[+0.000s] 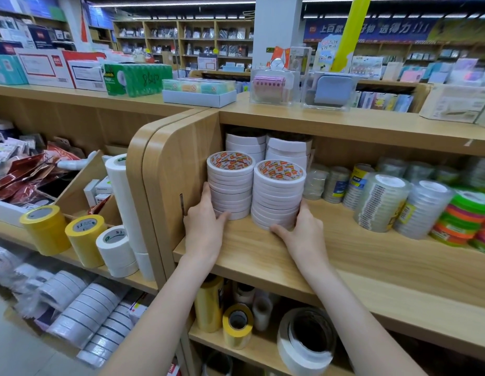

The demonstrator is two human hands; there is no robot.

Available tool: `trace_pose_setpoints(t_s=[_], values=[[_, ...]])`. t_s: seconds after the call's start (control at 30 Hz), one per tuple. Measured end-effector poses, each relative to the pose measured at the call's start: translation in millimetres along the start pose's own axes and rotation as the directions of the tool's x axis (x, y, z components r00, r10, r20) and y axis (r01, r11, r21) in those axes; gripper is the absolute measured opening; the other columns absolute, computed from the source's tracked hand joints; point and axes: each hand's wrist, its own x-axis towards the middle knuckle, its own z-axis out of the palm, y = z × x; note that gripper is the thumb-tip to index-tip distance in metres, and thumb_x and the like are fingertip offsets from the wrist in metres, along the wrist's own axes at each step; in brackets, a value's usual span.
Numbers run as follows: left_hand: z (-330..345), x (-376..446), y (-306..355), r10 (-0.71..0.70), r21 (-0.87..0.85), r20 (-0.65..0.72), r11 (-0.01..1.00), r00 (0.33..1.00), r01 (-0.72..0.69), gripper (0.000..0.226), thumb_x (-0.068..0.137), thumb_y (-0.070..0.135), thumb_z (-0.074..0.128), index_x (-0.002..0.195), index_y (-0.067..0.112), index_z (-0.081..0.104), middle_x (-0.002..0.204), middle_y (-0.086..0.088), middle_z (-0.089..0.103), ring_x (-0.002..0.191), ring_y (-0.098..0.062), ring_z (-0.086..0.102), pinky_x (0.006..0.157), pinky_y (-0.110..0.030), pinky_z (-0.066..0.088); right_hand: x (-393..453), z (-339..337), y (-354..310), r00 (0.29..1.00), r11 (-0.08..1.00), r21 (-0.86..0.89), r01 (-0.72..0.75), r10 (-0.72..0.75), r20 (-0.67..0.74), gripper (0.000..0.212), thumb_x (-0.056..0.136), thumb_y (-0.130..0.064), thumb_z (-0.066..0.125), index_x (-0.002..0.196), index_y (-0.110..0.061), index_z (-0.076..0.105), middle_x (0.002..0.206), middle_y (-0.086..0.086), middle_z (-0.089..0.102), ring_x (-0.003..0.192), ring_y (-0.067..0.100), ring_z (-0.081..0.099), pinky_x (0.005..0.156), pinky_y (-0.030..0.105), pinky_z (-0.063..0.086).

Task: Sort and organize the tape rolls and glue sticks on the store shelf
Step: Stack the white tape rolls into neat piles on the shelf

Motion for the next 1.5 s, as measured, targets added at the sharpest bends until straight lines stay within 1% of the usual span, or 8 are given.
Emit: trace_pose_setpoints(t_s=[0.23, 0.43, 0.57, 0.77, 0.93, 1.13, 1.33, 1.5], values=[[-7, -17, -6, 0.137, -0.037, 0.012, 0.990, 0.991, -0.136, 0.056, 0.091, 0.008, 0.052, 0.143, 0.013, 0.034, 0.130, -0.005, 0.055, 0.115, -0.019, 0.054, 0.097, -0.028, 0.040, -14, -10, -1, 0.996, 0.998, 0.034, 0.047, -0.049, 0.071, 0.085, 0.079, -0.014, 0.069, 0.147, -0.013, 0.018, 0.132, 0.008, 0.051, 0.120, 0.024, 0.051, 0.098, 0.029, 0.040], [-12, -34, 1, 0.313, -0.062, -0.043, 0.947, 0.949, -0.316, 0.049, 0.087, 0.000, 0.054, 0.135, 0.006, 0.045, 0.138, -0.005, 0.043, 0.129, -0.015, 0.039, 0.106, -0.023, 0.027, -31, -67, 16, 0.997, 0.987, 0.158, 0.038, -0.049, 0.067, 0.063, 0.082, -0.007, 0.065, 0.137, -0.019, 0.036, 0.131, 0.004, 0.051, 0.100, 0.016, 0.061, 0.090, 0.031, 0.048], [-7, -25, 30, 0.392, -0.074, -0.089, 0.914, 0.916, -0.399, 0.042, 0.090, 0.003, 0.049, 0.132, 0.002, 0.048, 0.134, -0.011, 0.047, 0.126, -0.020, 0.041, 0.106, -0.026, 0.026, -7, -79, 4, 0.979, 0.984, 0.029, 0.173, -0.175, 0.107, 0.055, 0.091, -0.014, 0.056, 0.140, -0.016, 0.034, 0.141, 0.001, 0.042, 0.122, 0.012, 0.046, 0.091, 0.013, 0.035], [2, 10, 55, 0.491, 0.095, -0.055, 0.869, 0.869, -0.485, 0.049, 0.089, 0.028, 0.032, 0.126, 0.007, 0.056, 0.130, -0.011, 0.054, 0.122, -0.029, 0.046, 0.104, -0.041, 0.030, 39, -68, -21, 0.932, 0.943, -0.014, 0.334, -0.328, 0.151, 0.048, 0.097, -0.029, 0.043, 0.142, -0.016, 0.033, 0.153, 0.005, 0.021, 0.141, 0.015, 0.016, 0.111, 0.024, 0.012], [2, 29, 62, 0.427, 0.264, 0.006, 0.871, 0.904, -0.413, 0.057, 0.088, 0.038, 0.023, 0.122, 0.011, 0.061, 0.132, -0.012, 0.054, 0.126, -0.031, 0.043, 0.105, -0.045, 0.025, 63, -50, -28, 0.929, 0.934, -0.108, 0.341, -0.317, 0.191, 0.051, 0.099, -0.038, 0.028, 0.144, -0.015, 0.028, 0.156, 0.005, 0.011, 0.144, 0.022, 0.006, 0.116, 0.034, 0.003], [-8, 56, 70, 0.380, 0.355, 0.125, 0.845, 0.916, -0.399, 0.042, 0.100, 0.032, 0.028, 0.123, 0.015, 0.059, 0.142, -0.011, 0.044, 0.137, -0.024, 0.028, 0.108, -0.037, 0.018, 70, -45, -19, 0.940, 0.950, -0.118, 0.289, -0.258, 0.225, 0.059, 0.098, -0.047, 0.024, 0.148, -0.017, 0.017, 0.157, -0.006, 0.003, 0.143, 0.013, 0.009, 0.116, 0.045, 0.012], [-4, 73, 75, 0.208, 0.442, 0.348, 0.824, 0.914, -0.356, 0.049, 0.099, 0.044, 0.024, 0.130, 0.018, 0.051, 0.152, -0.008, 0.028, 0.140, -0.027, 0.020, 0.109, -0.043, 0.018, 67, -48, -14, 0.958, 0.980, 0.081, 0.180, -0.194, 0.212, 0.053, 0.098, -0.043, 0.028, 0.147, -0.021, 0.021, 0.157, 0.000, 0.002, 0.143, 0.008, 0.001, 0.107, 0.019, 0.003], [-6, 72, 75, 0.198, 0.437, 0.357, 0.829, 0.913, -0.350, 0.053, 0.098, 0.047, 0.025, 0.143, 0.020, 0.033, 0.154, -0.005, 0.022, 0.142, -0.027, 0.014, 0.110, -0.042, 0.017, 71, -48, -16, 0.958, 0.971, 0.192, 0.144, -0.186, 0.220, 0.049, 0.100, -0.039, 0.024, 0.147, -0.024, 0.017, 0.157, -0.002, 0.008, 0.142, 0.005, 0.000, 0.109, 0.020, 0.001]])
